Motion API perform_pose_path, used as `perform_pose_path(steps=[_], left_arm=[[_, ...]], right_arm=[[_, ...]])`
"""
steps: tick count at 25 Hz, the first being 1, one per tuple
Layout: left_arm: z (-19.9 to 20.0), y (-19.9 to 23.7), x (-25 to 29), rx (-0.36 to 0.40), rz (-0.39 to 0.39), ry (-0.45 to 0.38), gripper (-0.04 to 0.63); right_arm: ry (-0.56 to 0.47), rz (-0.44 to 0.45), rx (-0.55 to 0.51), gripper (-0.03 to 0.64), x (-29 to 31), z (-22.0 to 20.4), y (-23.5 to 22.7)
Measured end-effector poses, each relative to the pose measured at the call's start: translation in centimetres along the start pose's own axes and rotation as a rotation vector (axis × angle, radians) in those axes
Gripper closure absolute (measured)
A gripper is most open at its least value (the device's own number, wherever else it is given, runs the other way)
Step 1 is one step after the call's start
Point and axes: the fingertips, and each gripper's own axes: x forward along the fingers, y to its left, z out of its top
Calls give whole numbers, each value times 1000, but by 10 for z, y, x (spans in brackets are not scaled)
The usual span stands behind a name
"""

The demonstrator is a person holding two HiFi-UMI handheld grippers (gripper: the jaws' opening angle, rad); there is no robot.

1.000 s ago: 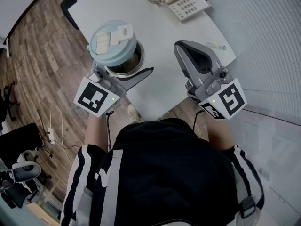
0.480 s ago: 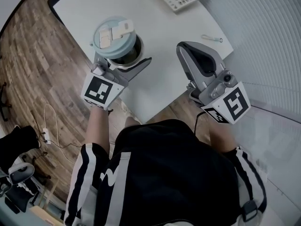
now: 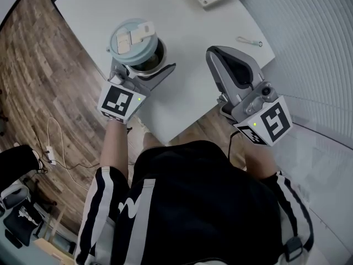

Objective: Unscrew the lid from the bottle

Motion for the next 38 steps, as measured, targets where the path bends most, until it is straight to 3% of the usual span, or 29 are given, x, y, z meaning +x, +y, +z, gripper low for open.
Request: perform_pose_path(steps=[15,27,38], left_arm=[[-49,6,15,-10,36,40,140],[-51,5,18,-32,21,8,137],[-61,6,10,-42,23,86,135]], right_arm=[[-11,-22,19,618,-5,-5,-12],[-32,-19,21,618,-7,4,-16],[-54,-12,40,618,-2,10,-13]])
